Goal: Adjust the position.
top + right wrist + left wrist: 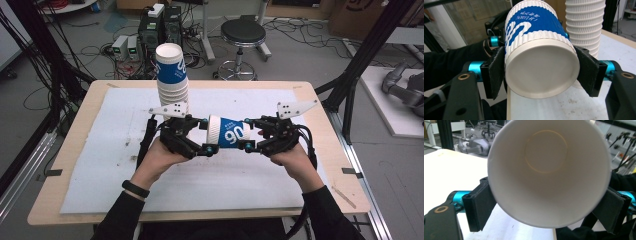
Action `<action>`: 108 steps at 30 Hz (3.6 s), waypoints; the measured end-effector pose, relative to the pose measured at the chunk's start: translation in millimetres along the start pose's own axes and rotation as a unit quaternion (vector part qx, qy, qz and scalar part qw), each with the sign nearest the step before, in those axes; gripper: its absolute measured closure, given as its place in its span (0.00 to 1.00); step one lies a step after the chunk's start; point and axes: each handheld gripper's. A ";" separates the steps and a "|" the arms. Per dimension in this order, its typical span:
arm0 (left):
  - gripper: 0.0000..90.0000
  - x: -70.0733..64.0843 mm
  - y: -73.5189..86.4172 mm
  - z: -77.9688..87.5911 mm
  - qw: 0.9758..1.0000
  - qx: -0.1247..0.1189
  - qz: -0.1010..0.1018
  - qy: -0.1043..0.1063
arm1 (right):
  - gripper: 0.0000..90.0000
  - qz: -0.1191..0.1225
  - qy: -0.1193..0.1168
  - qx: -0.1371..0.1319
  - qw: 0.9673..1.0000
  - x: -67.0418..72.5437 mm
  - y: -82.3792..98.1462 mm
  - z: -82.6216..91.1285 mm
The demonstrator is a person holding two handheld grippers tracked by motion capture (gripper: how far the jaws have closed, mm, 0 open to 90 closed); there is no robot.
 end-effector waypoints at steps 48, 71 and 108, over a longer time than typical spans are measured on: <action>0.16 -2.9 -3.1 1.1 0.999 -0.037 0.003 0.005 | 0.33 0.033 0.017 0.070 0.997 4.0 1.2 -19.1; 0.25 -5.6 -5.2 4.5 0.999 0.008 -0.024 -0.022 | 0.27 0.042 0.046 0.082 0.995 8.6 -0.3 -19.7; 0.19 -13.2 -9.4 -3.6 0.999 -0.045 -0.019 -0.005 | 0.33 0.024 -0.002 0.059 0.998 6.6 5.9 -34.2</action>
Point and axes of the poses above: each handheld gripper's, and its own axes: z roughly backward along the jaws, y roughly out of its underside, x roughly to its left, and after that the axes turned 7 degrees about x, right-handed
